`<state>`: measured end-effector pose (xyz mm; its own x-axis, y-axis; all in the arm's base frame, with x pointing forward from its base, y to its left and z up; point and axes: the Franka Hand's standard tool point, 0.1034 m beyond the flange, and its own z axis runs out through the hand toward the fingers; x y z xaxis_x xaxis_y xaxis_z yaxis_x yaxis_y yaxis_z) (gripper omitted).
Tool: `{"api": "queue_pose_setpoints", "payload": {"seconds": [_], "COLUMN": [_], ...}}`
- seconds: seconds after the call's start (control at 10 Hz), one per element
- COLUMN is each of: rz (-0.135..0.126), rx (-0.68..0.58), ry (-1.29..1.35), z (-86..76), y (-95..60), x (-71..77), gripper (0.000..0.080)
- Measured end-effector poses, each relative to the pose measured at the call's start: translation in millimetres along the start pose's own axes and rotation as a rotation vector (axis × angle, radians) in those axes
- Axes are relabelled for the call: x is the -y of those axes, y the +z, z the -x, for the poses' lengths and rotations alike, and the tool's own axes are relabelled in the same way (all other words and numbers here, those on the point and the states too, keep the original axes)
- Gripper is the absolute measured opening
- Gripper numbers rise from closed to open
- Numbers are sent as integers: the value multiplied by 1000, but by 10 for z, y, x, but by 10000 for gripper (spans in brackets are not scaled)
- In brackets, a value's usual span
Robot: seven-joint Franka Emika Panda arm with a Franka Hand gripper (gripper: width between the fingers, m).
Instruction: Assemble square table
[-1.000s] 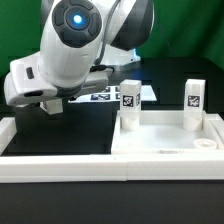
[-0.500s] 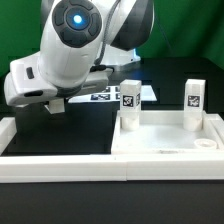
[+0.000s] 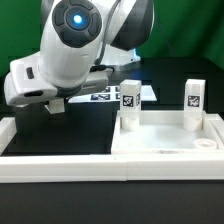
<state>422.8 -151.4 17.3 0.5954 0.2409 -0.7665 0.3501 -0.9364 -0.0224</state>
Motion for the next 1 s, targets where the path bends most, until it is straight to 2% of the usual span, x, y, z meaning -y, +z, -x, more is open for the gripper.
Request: {"api": "queue_pose_setpoints", "payload": {"seconds": [0.1,0.2,0.4,0.5,0.7,0.9,1.0], "rz": [2,22,6,22,31,48,46], "rx": [-9,-79,-69,-133,-283,-383,-447], "ry": [-13,-18,-11,-7,-6,1,-5], "z": [57,142,378,394,359,298,280], "y": [-296,-686,-1088,-1209,-1211,-1307,-1625], "x": [1,55,103,64,32,13,23], "gripper": [287,288,288,288,288,288,288]}}
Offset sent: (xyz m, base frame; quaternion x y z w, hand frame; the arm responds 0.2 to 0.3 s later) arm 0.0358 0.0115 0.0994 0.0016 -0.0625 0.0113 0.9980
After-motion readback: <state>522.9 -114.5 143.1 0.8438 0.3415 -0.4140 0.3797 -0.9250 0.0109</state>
